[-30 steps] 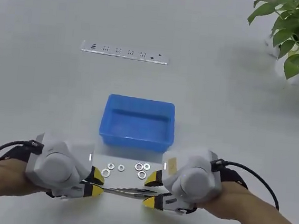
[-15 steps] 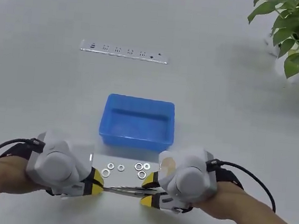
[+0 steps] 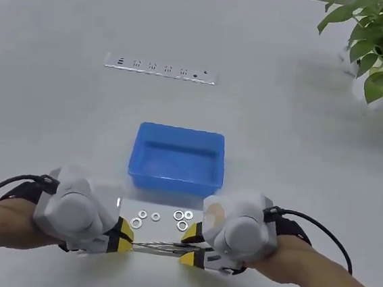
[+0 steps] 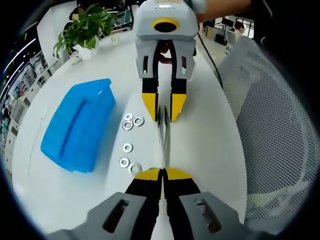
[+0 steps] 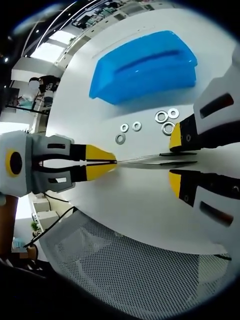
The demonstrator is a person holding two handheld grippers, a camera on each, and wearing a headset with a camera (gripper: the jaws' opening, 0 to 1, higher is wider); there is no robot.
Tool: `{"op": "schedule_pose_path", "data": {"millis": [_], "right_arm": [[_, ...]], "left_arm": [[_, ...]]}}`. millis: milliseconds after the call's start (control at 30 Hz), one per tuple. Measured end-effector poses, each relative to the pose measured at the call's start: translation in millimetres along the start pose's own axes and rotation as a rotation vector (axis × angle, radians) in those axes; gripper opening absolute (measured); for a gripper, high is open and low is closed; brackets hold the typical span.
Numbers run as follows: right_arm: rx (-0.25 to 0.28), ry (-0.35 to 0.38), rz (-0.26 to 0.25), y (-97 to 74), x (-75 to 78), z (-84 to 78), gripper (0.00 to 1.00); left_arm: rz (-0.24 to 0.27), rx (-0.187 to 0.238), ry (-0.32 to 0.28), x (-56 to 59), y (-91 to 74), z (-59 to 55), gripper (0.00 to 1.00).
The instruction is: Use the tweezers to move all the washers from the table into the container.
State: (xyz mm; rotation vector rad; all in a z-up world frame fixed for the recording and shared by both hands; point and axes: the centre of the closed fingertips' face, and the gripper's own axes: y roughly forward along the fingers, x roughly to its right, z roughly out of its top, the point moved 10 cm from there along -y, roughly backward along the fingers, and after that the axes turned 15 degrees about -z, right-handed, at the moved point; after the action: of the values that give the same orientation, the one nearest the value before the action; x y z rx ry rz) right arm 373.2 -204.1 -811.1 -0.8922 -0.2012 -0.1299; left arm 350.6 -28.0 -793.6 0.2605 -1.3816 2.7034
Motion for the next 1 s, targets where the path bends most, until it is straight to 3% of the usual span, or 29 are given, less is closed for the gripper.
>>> {"op": "schedule_pose_path", "data": {"millis": [400, 1000], "right_arm": [[0.005, -0.035, -0.008, -1.0, -3.4, 3.8, 0.16], [0.035, -0.036, -0.029, -4.8, -3.6, 13.5, 0.12]], "left_arm": [[0.013, 0.009, 0.006, 6.2, -12.8, 13.4, 0.05], [0.035, 0.025, 0.063, 15.0, -33.3, 44.0, 0.05]]}}
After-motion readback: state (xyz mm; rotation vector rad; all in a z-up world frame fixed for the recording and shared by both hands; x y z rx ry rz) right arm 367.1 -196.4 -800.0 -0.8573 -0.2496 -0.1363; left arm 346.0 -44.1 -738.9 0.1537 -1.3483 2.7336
